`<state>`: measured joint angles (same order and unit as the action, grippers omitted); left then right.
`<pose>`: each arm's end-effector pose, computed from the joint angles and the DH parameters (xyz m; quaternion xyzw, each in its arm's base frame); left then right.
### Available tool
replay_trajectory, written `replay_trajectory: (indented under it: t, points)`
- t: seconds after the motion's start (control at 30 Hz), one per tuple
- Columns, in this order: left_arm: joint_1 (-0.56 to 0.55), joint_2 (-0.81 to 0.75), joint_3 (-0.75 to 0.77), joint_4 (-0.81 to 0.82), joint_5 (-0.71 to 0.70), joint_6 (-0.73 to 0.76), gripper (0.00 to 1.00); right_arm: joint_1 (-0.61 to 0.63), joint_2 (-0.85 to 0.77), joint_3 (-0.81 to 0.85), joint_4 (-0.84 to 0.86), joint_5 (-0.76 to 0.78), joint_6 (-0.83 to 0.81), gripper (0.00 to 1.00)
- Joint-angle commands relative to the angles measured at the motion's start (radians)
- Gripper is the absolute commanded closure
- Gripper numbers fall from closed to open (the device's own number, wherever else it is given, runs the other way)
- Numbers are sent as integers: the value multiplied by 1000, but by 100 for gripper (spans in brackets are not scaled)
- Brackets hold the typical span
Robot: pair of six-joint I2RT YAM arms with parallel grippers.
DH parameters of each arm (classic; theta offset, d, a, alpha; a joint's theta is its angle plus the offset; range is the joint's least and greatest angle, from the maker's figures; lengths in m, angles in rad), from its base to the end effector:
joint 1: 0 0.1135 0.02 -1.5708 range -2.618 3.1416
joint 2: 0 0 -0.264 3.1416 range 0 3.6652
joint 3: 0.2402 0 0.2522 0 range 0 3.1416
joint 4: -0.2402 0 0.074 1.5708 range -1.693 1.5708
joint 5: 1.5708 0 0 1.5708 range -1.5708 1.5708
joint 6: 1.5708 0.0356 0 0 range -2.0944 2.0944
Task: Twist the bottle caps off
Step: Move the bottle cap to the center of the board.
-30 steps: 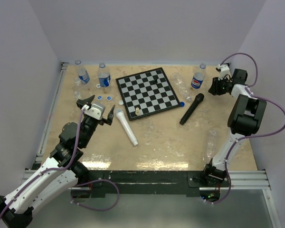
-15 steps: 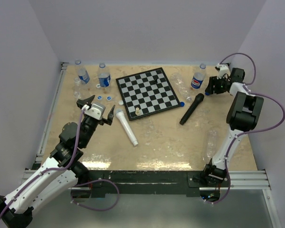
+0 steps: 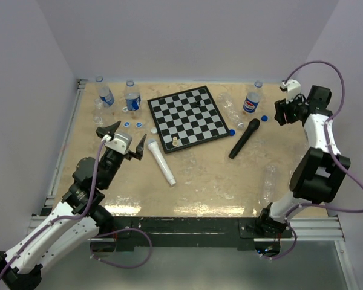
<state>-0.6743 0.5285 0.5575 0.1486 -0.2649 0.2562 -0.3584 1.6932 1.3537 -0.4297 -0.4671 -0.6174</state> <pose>0.1166 -0.0812 0.3328 0.1948 0.6138 -0.0749 0.7613 0.3607 -0.1180 0.2769 -0.2052 0.8766 0.0103 0.4352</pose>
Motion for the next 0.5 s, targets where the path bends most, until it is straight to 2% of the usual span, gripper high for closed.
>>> replay_trajectory:
  t: [0.0,0.23,0.37,0.47]
  points:
    - [5,-12,-10,29,19,-18,0,-14,-159,-70,-112,60,-113,37]
    - [5,-45,-16,31,41,-32,0,-183,-409,-232,-150,169,-90,31]
    - [5,-56,-19,39,65,-43,0,-273,-510,-321,-156,237,-70,20]
    - [5,-58,-18,35,81,-52,0,-297,-598,-402,-94,333,-4,7]
